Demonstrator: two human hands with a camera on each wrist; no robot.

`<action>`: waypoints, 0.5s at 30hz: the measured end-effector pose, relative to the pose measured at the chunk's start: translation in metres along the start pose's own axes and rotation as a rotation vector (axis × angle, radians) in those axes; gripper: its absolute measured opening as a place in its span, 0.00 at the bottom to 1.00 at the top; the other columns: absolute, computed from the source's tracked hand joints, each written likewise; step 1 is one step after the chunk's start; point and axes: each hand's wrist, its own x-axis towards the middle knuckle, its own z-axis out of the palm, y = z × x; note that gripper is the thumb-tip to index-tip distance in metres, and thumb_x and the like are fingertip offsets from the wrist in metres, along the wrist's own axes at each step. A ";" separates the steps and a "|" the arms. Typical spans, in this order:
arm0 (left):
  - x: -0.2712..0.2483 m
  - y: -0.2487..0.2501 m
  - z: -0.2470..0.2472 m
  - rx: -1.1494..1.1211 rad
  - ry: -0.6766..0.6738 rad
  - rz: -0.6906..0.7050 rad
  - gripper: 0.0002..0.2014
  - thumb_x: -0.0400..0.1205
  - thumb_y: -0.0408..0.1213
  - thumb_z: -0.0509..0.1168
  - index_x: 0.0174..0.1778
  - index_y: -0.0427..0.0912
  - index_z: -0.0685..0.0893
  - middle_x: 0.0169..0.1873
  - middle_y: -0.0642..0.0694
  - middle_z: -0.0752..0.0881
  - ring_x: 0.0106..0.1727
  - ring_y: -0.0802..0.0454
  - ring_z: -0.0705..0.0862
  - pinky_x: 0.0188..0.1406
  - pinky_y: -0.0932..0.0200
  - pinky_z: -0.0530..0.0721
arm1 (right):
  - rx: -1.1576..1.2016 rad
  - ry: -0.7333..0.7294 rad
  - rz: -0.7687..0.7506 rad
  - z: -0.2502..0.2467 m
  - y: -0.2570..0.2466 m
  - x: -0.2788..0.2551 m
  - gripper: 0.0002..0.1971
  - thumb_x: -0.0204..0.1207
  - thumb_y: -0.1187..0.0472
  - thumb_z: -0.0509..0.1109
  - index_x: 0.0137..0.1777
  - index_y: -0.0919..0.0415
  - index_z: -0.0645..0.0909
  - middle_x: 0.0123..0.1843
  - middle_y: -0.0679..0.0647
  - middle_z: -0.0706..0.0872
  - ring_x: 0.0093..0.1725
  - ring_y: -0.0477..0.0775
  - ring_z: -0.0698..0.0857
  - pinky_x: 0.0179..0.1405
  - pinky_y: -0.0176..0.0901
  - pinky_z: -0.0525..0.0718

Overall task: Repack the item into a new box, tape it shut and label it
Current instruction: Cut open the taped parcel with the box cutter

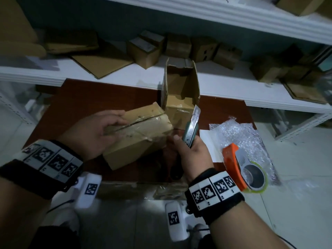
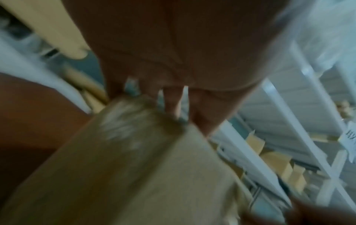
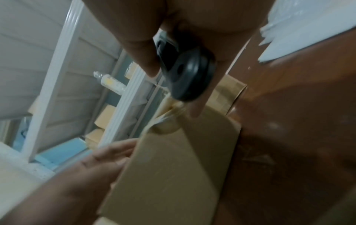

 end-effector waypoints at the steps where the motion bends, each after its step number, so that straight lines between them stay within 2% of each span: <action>1: -0.004 -0.001 -0.001 0.019 -0.007 -0.030 0.17 0.80 0.44 0.73 0.54 0.74 0.79 0.70 0.71 0.71 0.75 0.61 0.70 0.78 0.47 0.70 | 0.054 -0.011 0.004 0.003 0.000 -0.001 0.07 0.83 0.60 0.72 0.58 0.61 0.84 0.49 0.63 0.93 0.45 0.56 0.94 0.37 0.44 0.90; 2: -0.008 -0.001 -0.003 0.048 0.000 -0.060 0.17 0.79 0.47 0.73 0.56 0.74 0.79 0.69 0.70 0.71 0.73 0.59 0.71 0.75 0.48 0.72 | 0.062 -0.021 -0.003 0.005 -0.001 -0.003 0.08 0.84 0.60 0.71 0.59 0.63 0.83 0.48 0.66 0.92 0.43 0.57 0.93 0.36 0.45 0.90; 4: -0.014 -0.001 -0.009 0.131 0.027 -0.167 0.14 0.78 0.56 0.71 0.59 0.73 0.81 0.64 0.62 0.71 0.66 0.57 0.73 0.68 0.51 0.75 | -0.030 -0.007 -0.030 0.009 -0.002 -0.007 0.08 0.84 0.60 0.71 0.57 0.64 0.81 0.43 0.62 0.90 0.36 0.51 0.92 0.29 0.41 0.87; 5: -0.016 -0.002 -0.011 0.168 0.043 -0.213 0.13 0.79 0.59 0.68 0.60 0.70 0.83 0.61 0.58 0.72 0.62 0.56 0.75 0.63 0.53 0.76 | -0.061 -0.010 -0.038 0.010 -0.001 -0.010 0.07 0.84 0.60 0.71 0.55 0.64 0.81 0.41 0.61 0.89 0.36 0.52 0.92 0.28 0.43 0.88; 6: -0.019 -0.003 -0.011 0.177 0.054 -0.252 0.13 0.81 0.60 0.65 0.60 0.67 0.84 0.58 0.55 0.73 0.58 0.55 0.76 0.59 0.53 0.77 | -0.057 -0.029 -0.022 0.012 -0.001 -0.013 0.07 0.84 0.59 0.71 0.55 0.63 0.80 0.42 0.62 0.89 0.39 0.57 0.92 0.31 0.50 0.91; 8: -0.025 -0.003 -0.009 -0.002 0.030 -0.294 0.13 0.85 0.55 0.62 0.61 0.59 0.86 0.52 0.51 0.81 0.47 0.51 0.84 0.46 0.53 0.81 | -0.025 -0.068 0.015 0.019 0.001 -0.017 0.11 0.82 0.59 0.73 0.58 0.64 0.79 0.48 0.70 0.88 0.47 0.70 0.91 0.41 0.69 0.92; 10: -0.031 0.002 -0.007 -0.322 -0.018 -0.323 0.10 0.87 0.46 0.63 0.59 0.51 0.86 0.40 0.46 0.88 0.32 0.48 0.87 0.28 0.55 0.81 | -0.054 -0.063 -0.002 0.024 0.003 -0.021 0.17 0.79 0.56 0.77 0.59 0.66 0.78 0.51 0.73 0.88 0.49 0.75 0.90 0.44 0.74 0.91; 11: -0.032 0.004 -0.005 -0.369 -0.023 -0.300 0.08 0.86 0.44 0.65 0.57 0.50 0.87 0.35 0.46 0.89 0.28 0.50 0.86 0.25 0.57 0.78 | -0.095 -0.061 -0.018 0.025 0.004 -0.022 0.19 0.76 0.52 0.78 0.58 0.65 0.79 0.51 0.72 0.89 0.48 0.74 0.91 0.45 0.74 0.91; 13: -0.033 0.001 0.000 -0.154 0.016 -0.210 0.05 0.82 0.47 0.70 0.51 0.55 0.89 0.35 0.53 0.87 0.34 0.59 0.84 0.32 0.61 0.76 | -0.191 -0.046 -0.071 0.027 0.005 -0.023 0.19 0.74 0.48 0.78 0.55 0.60 0.81 0.47 0.66 0.91 0.45 0.67 0.92 0.48 0.69 0.91; 15: -0.030 -0.001 0.005 0.185 0.160 -0.061 0.04 0.78 0.53 0.71 0.44 0.60 0.87 0.42 0.63 0.82 0.46 0.63 0.79 0.43 0.61 0.75 | -0.205 -0.016 -0.081 0.024 0.006 -0.022 0.12 0.79 0.54 0.76 0.54 0.59 0.79 0.44 0.68 0.90 0.40 0.66 0.91 0.43 0.62 0.92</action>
